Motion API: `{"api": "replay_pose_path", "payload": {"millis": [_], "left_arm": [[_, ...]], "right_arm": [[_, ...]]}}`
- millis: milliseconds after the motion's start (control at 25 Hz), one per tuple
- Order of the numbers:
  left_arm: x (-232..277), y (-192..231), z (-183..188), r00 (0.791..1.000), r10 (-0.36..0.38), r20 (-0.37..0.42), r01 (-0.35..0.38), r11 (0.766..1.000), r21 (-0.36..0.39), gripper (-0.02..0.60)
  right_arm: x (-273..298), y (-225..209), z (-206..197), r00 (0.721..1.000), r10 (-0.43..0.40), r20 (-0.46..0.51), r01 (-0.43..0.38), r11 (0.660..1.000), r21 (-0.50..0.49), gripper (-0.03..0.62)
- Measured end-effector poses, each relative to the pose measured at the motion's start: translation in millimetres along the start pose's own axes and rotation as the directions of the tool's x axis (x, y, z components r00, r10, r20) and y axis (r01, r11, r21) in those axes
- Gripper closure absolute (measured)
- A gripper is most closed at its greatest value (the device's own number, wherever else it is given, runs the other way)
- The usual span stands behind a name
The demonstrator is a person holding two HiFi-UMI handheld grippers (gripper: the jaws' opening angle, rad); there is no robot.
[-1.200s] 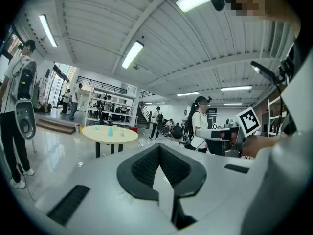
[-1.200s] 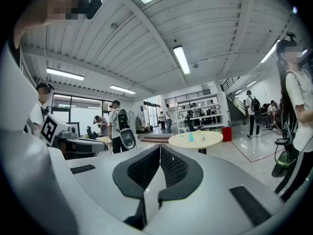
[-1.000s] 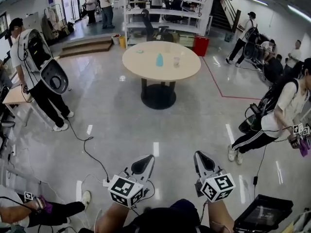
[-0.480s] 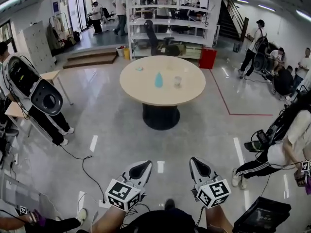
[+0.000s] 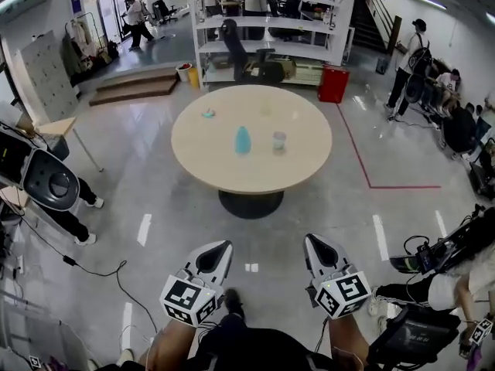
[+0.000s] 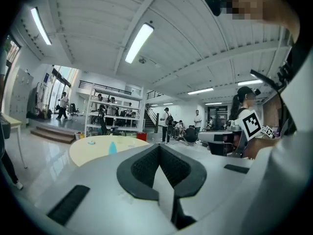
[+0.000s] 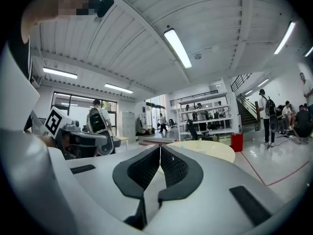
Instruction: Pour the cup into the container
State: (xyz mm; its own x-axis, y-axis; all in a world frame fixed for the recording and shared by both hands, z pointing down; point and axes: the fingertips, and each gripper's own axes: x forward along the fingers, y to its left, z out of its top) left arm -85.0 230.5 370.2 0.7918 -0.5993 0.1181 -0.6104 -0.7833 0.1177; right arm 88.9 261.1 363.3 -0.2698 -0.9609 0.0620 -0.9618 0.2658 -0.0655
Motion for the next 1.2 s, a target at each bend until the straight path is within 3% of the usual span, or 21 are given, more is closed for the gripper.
{"api": "replay_pose_path", "payload": {"millis": [320, 520, 840, 1080, 1200], "left_arm": [[114, 121, 40, 0.997, -0.074, -0.002, 0.074, 0.997, 0.014, 0.592], [175, 158, 52, 0.993, -0.114, 0.01, 0.114, 0.993, 0.009, 0.592], [282, 214, 76, 0.999, -0.043, 0.018, 0.043, 0.999, 0.022, 0.592], [366, 240, 108, 1.0, -0.012, 0.019, 0.011, 0.999, 0.038, 0.592], [396, 255, 112, 1.0, 0.022, 0.019, -0.022, 0.999, 0.042, 0.592]], "right_arm": [[148, -66, 33, 0.995, -0.094, 0.037, 0.091, 0.994, 0.059, 0.588], [213, -93, 32, 0.994, -0.104, 0.02, 0.104, 0.994, 0.02, 0.588], [303, -182, 37, 0.997, -0.069, 0.038, 0.068, 0.997, 0.018, 0.586], [369, -256, 66, 0.998, -0.019, 0.052, 0.021, 0.999, -0.032, 0.583], [392, -277, 72, 0.997, 0.023, 0.07, -0.02, 0.999, -0.042, 0.554]]}}
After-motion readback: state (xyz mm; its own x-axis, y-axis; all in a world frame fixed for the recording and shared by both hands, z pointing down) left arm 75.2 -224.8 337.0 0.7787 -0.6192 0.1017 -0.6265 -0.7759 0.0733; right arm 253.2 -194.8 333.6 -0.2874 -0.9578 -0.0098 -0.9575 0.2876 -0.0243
